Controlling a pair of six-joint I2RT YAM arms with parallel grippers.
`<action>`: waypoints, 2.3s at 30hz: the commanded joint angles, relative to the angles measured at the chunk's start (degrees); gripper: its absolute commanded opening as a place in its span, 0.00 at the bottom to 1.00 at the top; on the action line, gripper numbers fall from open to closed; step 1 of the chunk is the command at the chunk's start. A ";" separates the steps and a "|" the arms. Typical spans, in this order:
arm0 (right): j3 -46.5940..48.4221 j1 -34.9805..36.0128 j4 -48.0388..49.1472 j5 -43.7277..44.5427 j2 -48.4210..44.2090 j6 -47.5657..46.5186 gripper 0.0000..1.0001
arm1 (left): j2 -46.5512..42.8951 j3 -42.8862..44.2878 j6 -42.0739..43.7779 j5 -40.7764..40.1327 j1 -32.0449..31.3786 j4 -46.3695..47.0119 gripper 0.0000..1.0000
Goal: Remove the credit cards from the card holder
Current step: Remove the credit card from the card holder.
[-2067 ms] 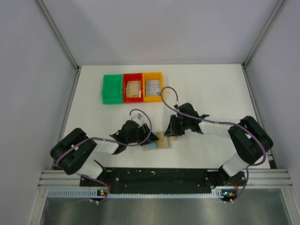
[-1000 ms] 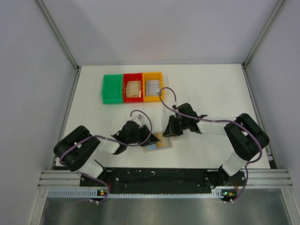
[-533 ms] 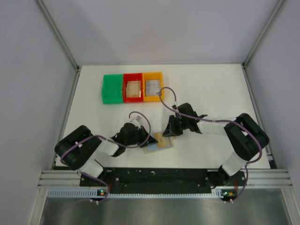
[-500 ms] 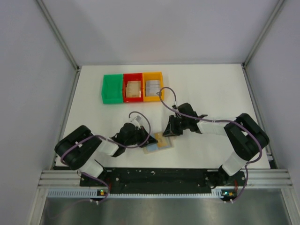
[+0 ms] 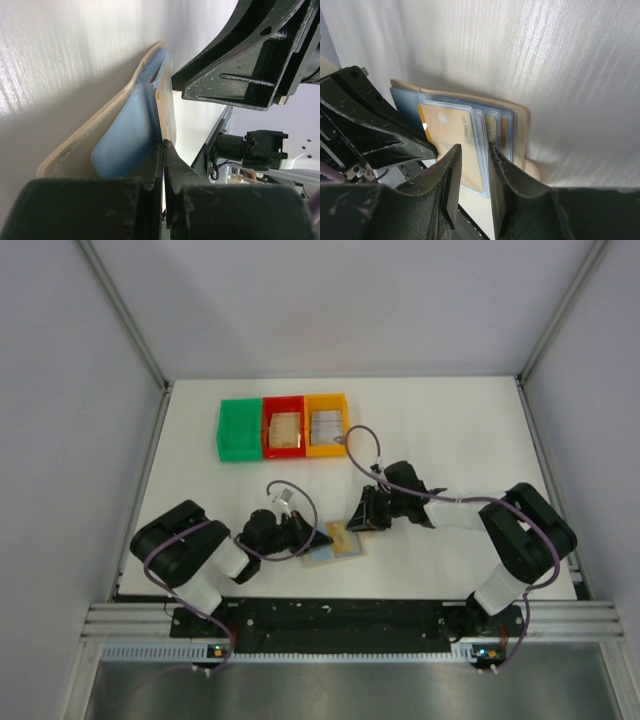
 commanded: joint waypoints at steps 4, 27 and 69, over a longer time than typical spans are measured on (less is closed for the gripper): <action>-0.62 -0.44 4.76 -2.77 -0.14 -0.13 0.28 | 2.83 -1.52 -2.30 3.21 0.78 17.86 0.00; -2.99 -1.06 14.34 -9.28 1.01 0.49 0.00 | 2.48 -2.49 -1.95 3.82 1.75 22.62 0.00; -5.45 -1.76 18.47 -9.71 -0.22 0.13 0.38 | 0.90 -5.21 -4.41 6.64 3.68 33.16 0.00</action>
